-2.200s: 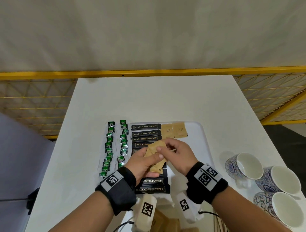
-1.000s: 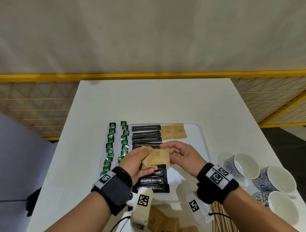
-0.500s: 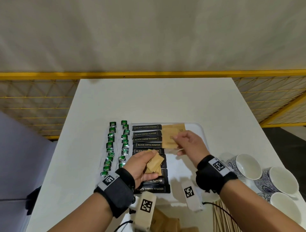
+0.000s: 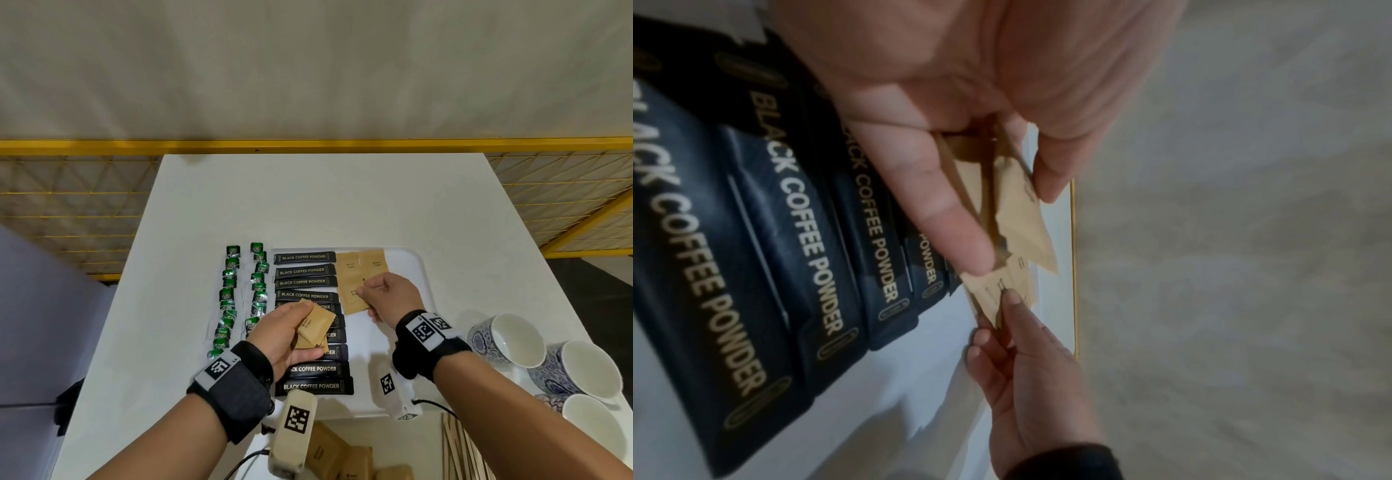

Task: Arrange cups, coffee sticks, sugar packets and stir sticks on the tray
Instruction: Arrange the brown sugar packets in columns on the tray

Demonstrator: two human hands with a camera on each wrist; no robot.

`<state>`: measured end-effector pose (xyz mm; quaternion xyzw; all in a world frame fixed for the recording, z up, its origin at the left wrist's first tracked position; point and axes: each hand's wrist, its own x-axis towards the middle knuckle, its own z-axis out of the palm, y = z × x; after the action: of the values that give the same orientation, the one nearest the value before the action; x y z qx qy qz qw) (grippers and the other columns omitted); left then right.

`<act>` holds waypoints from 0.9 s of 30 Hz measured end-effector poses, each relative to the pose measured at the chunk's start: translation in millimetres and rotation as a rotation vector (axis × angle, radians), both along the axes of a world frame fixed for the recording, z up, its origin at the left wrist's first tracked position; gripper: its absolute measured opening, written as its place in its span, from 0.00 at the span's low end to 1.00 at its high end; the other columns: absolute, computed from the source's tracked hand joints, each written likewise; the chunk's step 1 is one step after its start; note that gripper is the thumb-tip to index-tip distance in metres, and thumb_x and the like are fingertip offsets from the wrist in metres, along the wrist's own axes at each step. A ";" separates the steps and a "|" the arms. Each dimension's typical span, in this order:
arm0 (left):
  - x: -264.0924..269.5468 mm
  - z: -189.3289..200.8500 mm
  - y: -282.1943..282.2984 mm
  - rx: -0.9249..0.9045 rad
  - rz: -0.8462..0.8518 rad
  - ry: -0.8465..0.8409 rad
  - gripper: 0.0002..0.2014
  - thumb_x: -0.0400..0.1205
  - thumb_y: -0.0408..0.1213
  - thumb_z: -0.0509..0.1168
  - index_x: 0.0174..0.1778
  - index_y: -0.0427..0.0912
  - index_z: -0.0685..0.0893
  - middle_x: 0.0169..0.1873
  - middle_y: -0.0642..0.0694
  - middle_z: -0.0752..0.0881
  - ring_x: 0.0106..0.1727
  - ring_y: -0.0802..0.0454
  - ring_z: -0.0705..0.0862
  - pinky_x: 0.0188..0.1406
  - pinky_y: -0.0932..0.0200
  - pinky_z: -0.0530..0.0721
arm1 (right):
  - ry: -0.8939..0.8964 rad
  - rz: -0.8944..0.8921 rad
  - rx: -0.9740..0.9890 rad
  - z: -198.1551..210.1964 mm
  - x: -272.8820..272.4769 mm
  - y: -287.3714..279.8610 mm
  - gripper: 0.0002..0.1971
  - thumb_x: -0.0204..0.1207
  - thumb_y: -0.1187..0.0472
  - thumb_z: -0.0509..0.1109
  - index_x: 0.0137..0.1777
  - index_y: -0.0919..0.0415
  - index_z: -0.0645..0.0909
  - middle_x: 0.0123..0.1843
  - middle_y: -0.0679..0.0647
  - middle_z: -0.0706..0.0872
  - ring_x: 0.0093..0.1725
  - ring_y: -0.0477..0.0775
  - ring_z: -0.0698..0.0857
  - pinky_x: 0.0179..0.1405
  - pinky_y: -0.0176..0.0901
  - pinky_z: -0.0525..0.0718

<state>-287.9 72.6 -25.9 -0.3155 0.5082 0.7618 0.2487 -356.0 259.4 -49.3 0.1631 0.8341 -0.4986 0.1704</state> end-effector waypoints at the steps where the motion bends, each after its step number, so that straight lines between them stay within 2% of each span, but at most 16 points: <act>1: -0.1 -0.2 0.0 0.005 0.007 -0.005 0.11 0.84 0.43 0.64 0.57 0.41 0.82 0.43 0.41 0.85 0.34 0.50 0.88 0.26 0.56 0.88 | 0.014 0.011 0.034 -2.1 -0.1 0.3 0.06 0.74 0.57 0.74 0.46 0.55 0.81 0.39 0.55 0.87 0.28 0.50 0.83 0.35 0.48 0.87; 3: -0.1 0.1 0.1 0.024 0.029 -0.015 0.07 0.85 0.39 0.61 0.55 0.41 0.81 0.44 0.39 0.84 0.37 0.47 0.87 0.27 0.55 0.89 | 0.038 0.051 0.112 -5.4 -0.3 0.7 0.07 0.74 0.53 0.74 0.44 0.52 0.79 0.41 0.53 0.88 0.29 0.50 0.84 0.34 0.43 0.84; 6: -0.5 1.5 1.0 0.062 0.066 -0.032 0.06 0.85 0.33 0.57 0.51 0.40 0.79 0.44 0.39 0.82 0.40 0.43 0.85 0.27 0.52 0.90 | 0.062 0.109 0.212 -9.2 -0.8 1.4 0.08 0.73 0.48 0.73 0.42 0.48 0.77 0.44 0.48 0.88 0.40 0.52 0.87 0.44 0.45 0.85; 10: -1.8 0.7 1.6 0.056 0.059 -0.012 0.09 0.86 0.31 0.55 0.57 0.39 0.79 0.50 0.37 0.82 0.45 0.41 0.86 0.29 0.51 0.90 | 0.063 0.119 0.232 -11.0 1.0 4.3 0.08 0.73 0.47 0.72 0.43 0.48 0.77 0.44 0.47 0.87 0.43 0.51 0.86 0.43 0.43 0.82; 13: -2.4 -0.6 2.4 0.046 0.049 -0.003 0.08 0.86 0.30 0.56 0.56 0.39 0.79 0.50 0.37 0.83 0.46 0.42 0.86 0.31 0.51 0.90 | 0.087 0.093 0.217 -8.1 3.1 6.0 0.08 0.75 0.47 0.71 0.47 0.49 0.78 0.42 0.48 0.87 0.41 0.50 0.86 0.39 0.41 0.80; 15: -2.5 -2.3 2.4 0.041 0.054 -0.004 0.08 0.86 0.30 0.57 0.56 0.39 0.79 0.49 0.37 0.83 0.45 0.42 0.86 0.31 0.51 0.90 | 0.110 0.082 0.194 -5.4 4.5 7.5 0.06 0.77 0.50 0.68 0.47 0.50 0.78 0.41 0.51 0.88 0.37 0.48 0.86 0.34 0.39 0.77; 17: -2.3 -4.1 2.2 0.036 0.059 -0.008 0.08 0.86 0.30 0.57 0.57 0.40 0.79 0.49 0.37 0.84 0.45 0.42 0.87 0.31 0.51 0.90 | 0.138 0.070 0.184 -4.0 5.6 10.5 0.03 0.78 0.53 0.67 0.46 0.50 0.79 0.41 0.51 0.87 0.36 0.45 0.84 0.32 0.35 0.73; 21: -1.9 -5.3 1.0 0.035 0.062 -0.007 0.08 0.86 0.30 0.57 0.57 0.40 0.78 0.50 0.37 0.83 0.46 0.43 0.86 0.34 0.51 0.91 | 0.135 0.088 0.220 -4.9 6.0 14.6 0.05 0.77 0.54 0.69 0.51 0.50 0.80 0.38 0.46 0.81 0.37 0.42 0.79 0.34 0.31 0.72; 25: -2.7 -5.8 2.3 0.047 0.061 -0.005 0.10 0.85 0.30 0.59 0.62 0.38 0.77 0.54 0.35 0.83 0.49 0.40 0.86 0.31 0.52 0.90 | 0.125 0.142 0.224 -5.7 3.4 7.5 0.09 0.73 0.56 0.74 0.50 0.50 0.80 0.35 0.47 0.81 0.36 0.45 0.81 0.38 0.36 0.76; 27: -2.5 -6.0 2.5 0.055 0.055 0.003 0.12 0.85 0.30 0.60 0.64 0.38 0.77 0.56 0.34 0.83 0.51 0.39 0.86 0.30 0.53 0.89 | 0.110 0.164 0.235 -5.5 1.9 3.1 0.10 0.71 0.56 0.76 0.50 0.50 0.80 0.36 0.47 0.81 0.37 0.46 0.81 0.37 0.35 0.76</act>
<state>-290.4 75.1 -31.9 -0.3214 0.4786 0.7824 0.2356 -354.1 262.5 -54.8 0.0858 0.9052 -0.3903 0.1444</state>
